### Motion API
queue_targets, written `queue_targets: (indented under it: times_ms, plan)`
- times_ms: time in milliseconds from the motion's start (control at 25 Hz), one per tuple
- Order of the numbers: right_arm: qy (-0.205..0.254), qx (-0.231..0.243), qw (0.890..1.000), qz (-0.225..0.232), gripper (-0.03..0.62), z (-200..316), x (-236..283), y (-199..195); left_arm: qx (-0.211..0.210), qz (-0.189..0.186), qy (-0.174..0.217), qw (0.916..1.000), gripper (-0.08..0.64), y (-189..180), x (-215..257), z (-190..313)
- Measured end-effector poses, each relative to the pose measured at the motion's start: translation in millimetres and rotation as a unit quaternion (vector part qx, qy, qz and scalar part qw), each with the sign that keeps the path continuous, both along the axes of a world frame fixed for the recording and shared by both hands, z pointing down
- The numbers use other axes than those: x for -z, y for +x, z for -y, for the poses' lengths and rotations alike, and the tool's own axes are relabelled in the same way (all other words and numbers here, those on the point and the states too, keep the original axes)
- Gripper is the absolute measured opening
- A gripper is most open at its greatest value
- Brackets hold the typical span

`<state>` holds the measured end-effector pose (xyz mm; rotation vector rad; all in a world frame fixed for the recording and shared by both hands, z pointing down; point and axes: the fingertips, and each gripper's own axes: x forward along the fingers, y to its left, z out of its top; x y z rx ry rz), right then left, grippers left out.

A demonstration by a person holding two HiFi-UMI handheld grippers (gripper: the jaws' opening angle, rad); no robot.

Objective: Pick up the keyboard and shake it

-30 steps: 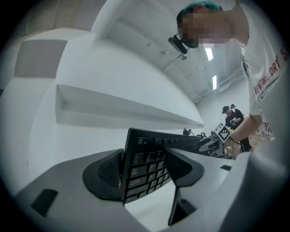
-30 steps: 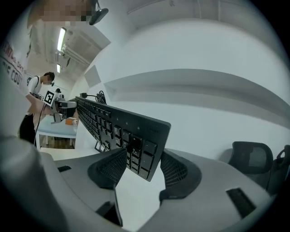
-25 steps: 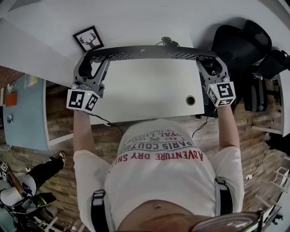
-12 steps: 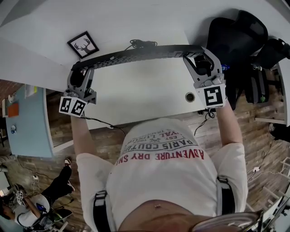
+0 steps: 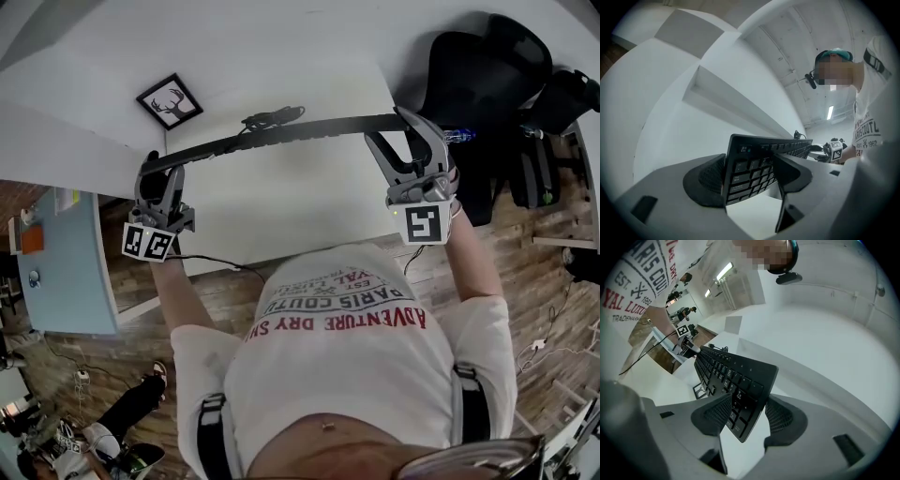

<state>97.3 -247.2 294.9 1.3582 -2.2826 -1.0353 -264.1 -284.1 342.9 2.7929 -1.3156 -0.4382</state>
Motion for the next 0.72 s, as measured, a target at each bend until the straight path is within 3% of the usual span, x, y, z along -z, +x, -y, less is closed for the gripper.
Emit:
queue_targets:
  times_ms: [400, 600, 720]
  plan:
    - [0.079, 0.015, 0.997, 0.018, 0.238, -12, 11, -1, -0.002, 0.031, 0.041, 0.9987, 0.313, -3, 26, -12]
    - [0.056, 0.016, 0.998, 0.030, 0.238, -5, 9, 0, 0.008, 0.036, 0.040, 0.9985, 0.313, -2, 30, -11]
    - [-0.002, 0.024, 0.998, 0.052, 0.238, 8, 2, 3, 0.029, 0.038, 0.038, 0.9981, 0.313, -1, 34, -7]
